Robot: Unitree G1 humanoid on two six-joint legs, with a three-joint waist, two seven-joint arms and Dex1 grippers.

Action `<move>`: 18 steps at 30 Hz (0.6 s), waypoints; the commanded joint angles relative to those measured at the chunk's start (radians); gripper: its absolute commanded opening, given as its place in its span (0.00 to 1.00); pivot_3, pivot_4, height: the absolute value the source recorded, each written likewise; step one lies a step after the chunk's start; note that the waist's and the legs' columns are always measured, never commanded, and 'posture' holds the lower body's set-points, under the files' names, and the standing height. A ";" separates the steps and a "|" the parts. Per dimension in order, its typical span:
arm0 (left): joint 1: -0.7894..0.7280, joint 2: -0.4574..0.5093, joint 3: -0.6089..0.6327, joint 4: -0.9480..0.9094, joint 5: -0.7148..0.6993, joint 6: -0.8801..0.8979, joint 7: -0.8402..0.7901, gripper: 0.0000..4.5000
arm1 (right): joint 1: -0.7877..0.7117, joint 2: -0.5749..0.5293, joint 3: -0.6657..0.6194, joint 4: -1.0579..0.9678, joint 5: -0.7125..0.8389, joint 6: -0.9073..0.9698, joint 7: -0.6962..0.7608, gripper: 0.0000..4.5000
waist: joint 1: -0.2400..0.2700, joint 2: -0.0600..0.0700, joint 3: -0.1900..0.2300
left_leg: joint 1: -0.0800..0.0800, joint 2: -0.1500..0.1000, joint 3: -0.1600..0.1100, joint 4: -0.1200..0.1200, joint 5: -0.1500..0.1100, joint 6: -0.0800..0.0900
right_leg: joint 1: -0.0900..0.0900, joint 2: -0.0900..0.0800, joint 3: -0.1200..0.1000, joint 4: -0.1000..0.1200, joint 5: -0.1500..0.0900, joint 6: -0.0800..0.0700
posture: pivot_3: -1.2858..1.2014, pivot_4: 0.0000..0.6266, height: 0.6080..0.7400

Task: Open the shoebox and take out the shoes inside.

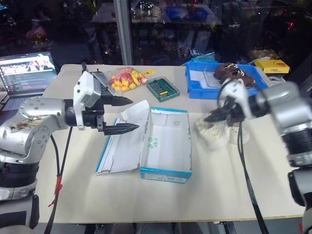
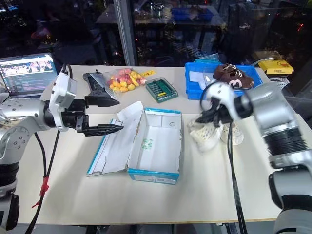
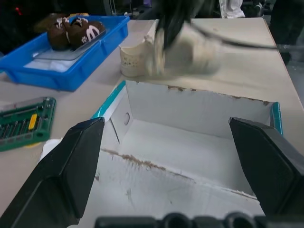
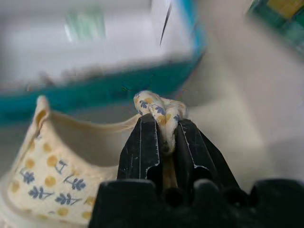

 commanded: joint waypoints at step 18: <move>-0.014 -0.011 -0.004 -0.005 0.035 -0.028 -0.004 1.00 | -0.199 0.035 -0.052 0.146 -0.178 -0.210 -0.098 0.02 | 0.011 0.000 0.000 | 0.000 0.000 0.000 -0.001 0.000 0.000 | 0.000 0.000 0.000 0.000 0.000 0.000 | 0.52 0.24 1.00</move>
